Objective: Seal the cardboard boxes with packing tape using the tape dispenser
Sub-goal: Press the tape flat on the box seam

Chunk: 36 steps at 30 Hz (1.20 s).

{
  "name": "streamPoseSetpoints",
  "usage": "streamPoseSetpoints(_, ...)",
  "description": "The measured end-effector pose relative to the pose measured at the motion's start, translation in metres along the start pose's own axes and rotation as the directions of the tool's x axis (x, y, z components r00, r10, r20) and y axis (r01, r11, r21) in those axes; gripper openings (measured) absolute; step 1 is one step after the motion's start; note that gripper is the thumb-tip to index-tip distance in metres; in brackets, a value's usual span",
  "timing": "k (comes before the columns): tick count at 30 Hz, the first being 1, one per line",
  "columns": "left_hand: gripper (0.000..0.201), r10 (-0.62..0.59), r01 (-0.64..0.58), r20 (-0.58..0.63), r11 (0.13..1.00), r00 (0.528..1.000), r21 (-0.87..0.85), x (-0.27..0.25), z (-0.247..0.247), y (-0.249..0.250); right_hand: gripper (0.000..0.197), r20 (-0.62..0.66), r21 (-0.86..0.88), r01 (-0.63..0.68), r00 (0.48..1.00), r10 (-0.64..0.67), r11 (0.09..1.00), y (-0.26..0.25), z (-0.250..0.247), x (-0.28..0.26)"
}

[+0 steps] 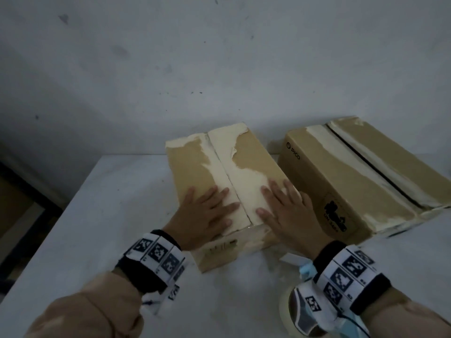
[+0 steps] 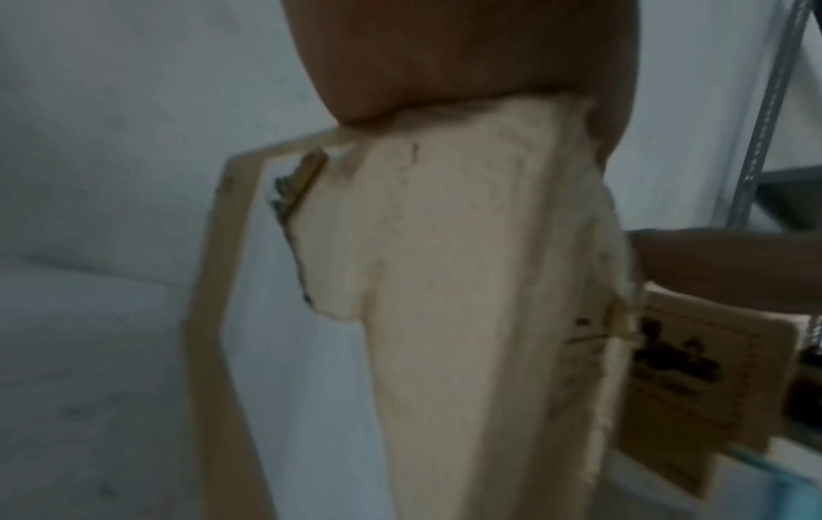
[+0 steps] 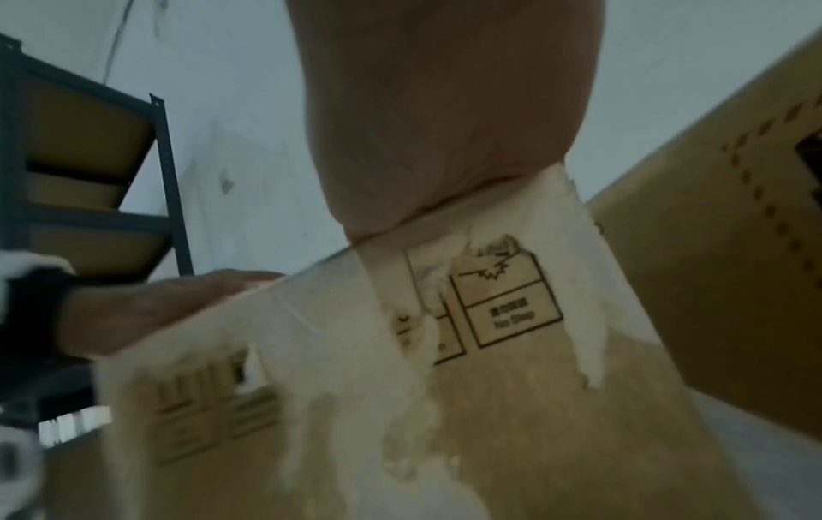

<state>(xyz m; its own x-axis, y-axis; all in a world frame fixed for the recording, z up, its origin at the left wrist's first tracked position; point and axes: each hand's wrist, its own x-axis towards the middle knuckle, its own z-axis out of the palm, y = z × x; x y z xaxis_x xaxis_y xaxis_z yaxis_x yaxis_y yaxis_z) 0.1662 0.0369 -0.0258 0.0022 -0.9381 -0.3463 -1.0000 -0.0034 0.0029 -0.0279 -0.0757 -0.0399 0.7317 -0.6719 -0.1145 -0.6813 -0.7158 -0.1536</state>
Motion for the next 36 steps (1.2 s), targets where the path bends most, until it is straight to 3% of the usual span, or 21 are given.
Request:
streamPoseSetpoints(2,0.061,0.012,-0.005,-0.065,0.993,0.998,0.115,0.001,-0.001,-0.014,0.101,0.010,-0.060,-0.048,0.999,0.049,0.997,-0.012,0.005,-0.011)
streamPoseSetpoints(3,0.069,-0.004,0.006,-0.018,0.992,1.000,0.126,-0.001,-0.007,-0.015,0.092,0.000,-0.059,-0.100,0.995,0.100,0.993,-0.019,0.007,-0.015)
streamPoseSetpoints(4,0.080,-0.004,0.010,-0.045,0.993,0.999,0.120,0.000,-0.007,-0.017,0.084,-0.007,-0.036,-0.140,0.990,0.140,0.989,-0.025,0.010,-0.018)
streamPoseSetpoints(6,0.092,-0.106,0.107,-0.024,0.992,0.994,0.068,0.000,-0.004,-0.004,0.079,-0.007,-0.029,-0.167,0.986,0.167,0.986,-0.035,0.014,-0.023)
streamPoseSetpoints(10,0.075,-0.242,0.236,-0.065,0.968,0.968,-0.079,-0.004,0.009,0.035,0.075,0.009,-0.038,-0.180,0.984,0.181,0.983,-0.042,0.017,-0.033)
streamPoseSetpoints(13,0.087,-0.183,0.187,-0.156,0.982,0.971,0.013,-0.009,0.010,0.034,0.076,-0.044,-0.081,-0.180,0.983,0.177,0.980,-0.036,0.010,-0.034)
streamPoseSetpoints(15,0.076,-0.163,0.164,-0.184,0.986,0.969,-0.014,-0.009,0.017,0.029,0.092,-0.040,-0.160,-0.107,0.994,0.102,0.981,-0.027,0.013,-0.034)
streamPoseSetpoints(17,0.067,-0.103,0.109,-0.238,0.994,0.966,0.012,-0.006,0.025,0.027,0.101,-0.081,-0.087,-0.088,0.993,0.081,0.992,-0.018,0.021,-0.036)
streamPoseSetpoints(21,0.058,-0.044,0.052,-0.307,0.998,0.951,0.018,-0.003,0.029,0.027,0.083,0.023,-0.033,-0.097,0.995,0.098,0.995,-0.024,0.016,-0.038)
streamPoseSetpoints(24,0.061,-0.041,0.056,-0.281,0.997,0.959,0.045,-0.002,0.029,0.026,0.096,0.009,-0.133,-0.033,0.999,0.034,0.991,-0.029,0.012,-0.037)
streamPoseSetpoints(26,0.060,-0.005,0.030,-0.261,0.995,0.965,0.092,-0.002,0.026,0.025,0.102,-0.006,-0.099,-0.028,1.000,0.028,0.995,-0.035,0.005,-0.034)
streamPoseSetpoints(30,0.061,0.063,-0.029,-0.253,0.990,0.965,0.138,0.000,0.027,0.023,0.069,0.025,-0.039,-0.026,0.999,0.027,0.999,-0.040,0.011,-0.026)
streamPoseSetpoints(32,0.060,0.054,-0.016,-0.252,0.989,0.966,0.150,0.000,0.026,0.023,0.058,0.013,-0.090,0.016,1.000,-0.015,0.996,-0.038,0.012,-0.025)
streamPoseSetpoints(34,0.065,0.054,-0.011,-0.271,0.988,0.961,0.157,-0.003,0.020,0.027,0.065,-0.002,-0.119,0.030,1.000,-0.031,0.992,-0.033,0.014,-0.027)
streamPoseSetpoints(36,0.072,-0.023,0.047,-0.241,0.994,0.970,0.096,-0.005,0.017,0.029,0.078,-0.069,-0.176,0.060,0.995,-0.073,0.983,-0.029,0.014,-0.032)
